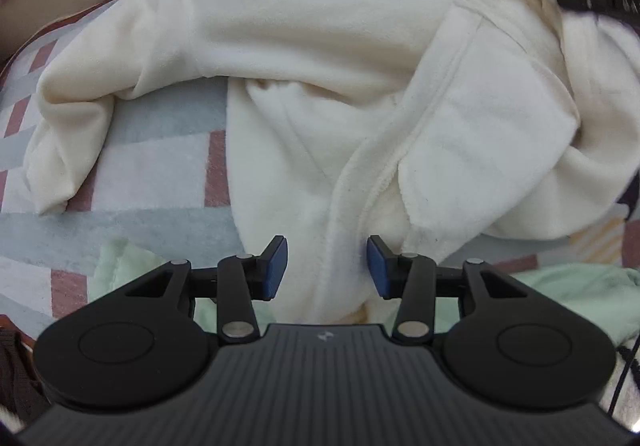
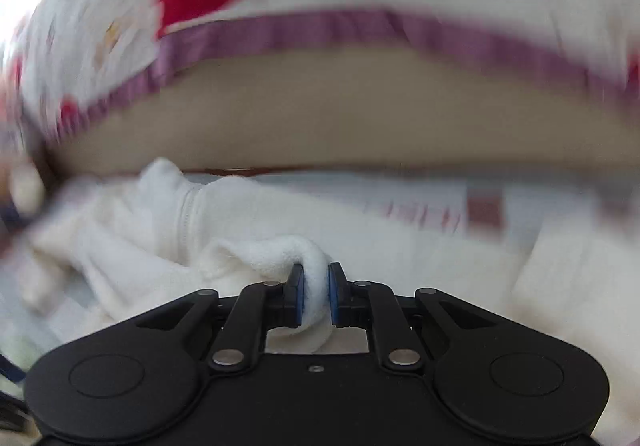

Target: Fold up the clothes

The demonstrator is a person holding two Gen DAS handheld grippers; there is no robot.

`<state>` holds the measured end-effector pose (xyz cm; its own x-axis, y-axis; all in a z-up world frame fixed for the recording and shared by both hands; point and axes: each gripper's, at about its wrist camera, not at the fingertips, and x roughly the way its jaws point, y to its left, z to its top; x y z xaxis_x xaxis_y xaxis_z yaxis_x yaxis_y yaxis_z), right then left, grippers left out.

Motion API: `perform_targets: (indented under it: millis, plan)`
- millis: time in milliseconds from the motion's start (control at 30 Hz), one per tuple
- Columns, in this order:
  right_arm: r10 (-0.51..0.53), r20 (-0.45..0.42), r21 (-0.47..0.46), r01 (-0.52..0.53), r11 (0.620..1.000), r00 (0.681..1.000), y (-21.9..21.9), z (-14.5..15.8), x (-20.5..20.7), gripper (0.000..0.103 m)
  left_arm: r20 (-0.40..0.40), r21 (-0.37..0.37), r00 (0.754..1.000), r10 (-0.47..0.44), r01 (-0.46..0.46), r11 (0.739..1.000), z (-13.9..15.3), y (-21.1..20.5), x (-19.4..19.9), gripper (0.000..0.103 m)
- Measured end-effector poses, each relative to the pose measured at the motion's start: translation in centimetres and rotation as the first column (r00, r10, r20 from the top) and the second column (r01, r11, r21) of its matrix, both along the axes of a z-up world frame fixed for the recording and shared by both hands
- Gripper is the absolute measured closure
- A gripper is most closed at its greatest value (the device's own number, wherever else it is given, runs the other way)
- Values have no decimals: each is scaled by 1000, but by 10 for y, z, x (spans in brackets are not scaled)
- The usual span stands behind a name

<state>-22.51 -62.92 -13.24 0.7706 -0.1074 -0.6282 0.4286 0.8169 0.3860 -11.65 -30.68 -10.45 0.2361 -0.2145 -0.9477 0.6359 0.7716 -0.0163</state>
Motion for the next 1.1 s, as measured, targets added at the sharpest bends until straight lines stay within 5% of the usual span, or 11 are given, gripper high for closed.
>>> perform_targets:
  millis: [67,300,500,667,733,900,1100]
  plan:
    - [-40,3,107,40,993,999,-10,-16,-2,89,11,7,1000,14,-14,1000,-5,1,0,53]
    - [16,-98,47,-11,999,995,6,-20,22,88,34,-85,999,-2,5,996,-13,21,5,51]
    - [20,-183,51,-11,999,983,37,-16,-2,88,75,-147,996,-57,67,987,-15,38,10,51]
    - [32,-210,68,-19,998,977,55,54,0,89,76,-180,992,-104,116,977,-15,44,21,51]
    - [61,-255,12,-60,998,965,64,100,14,90,51,-220,994,-92,101,970,-11,48,34,51]
    - [128,-292,-95,-162,982,948,78,209,48,90,137,-276,990,-33,70,958,22,65,61,55]
    - [108,-393,-131,-172,976,913,82,198,98,90,138,-357,989,-55,101,929,43,76,68,55]
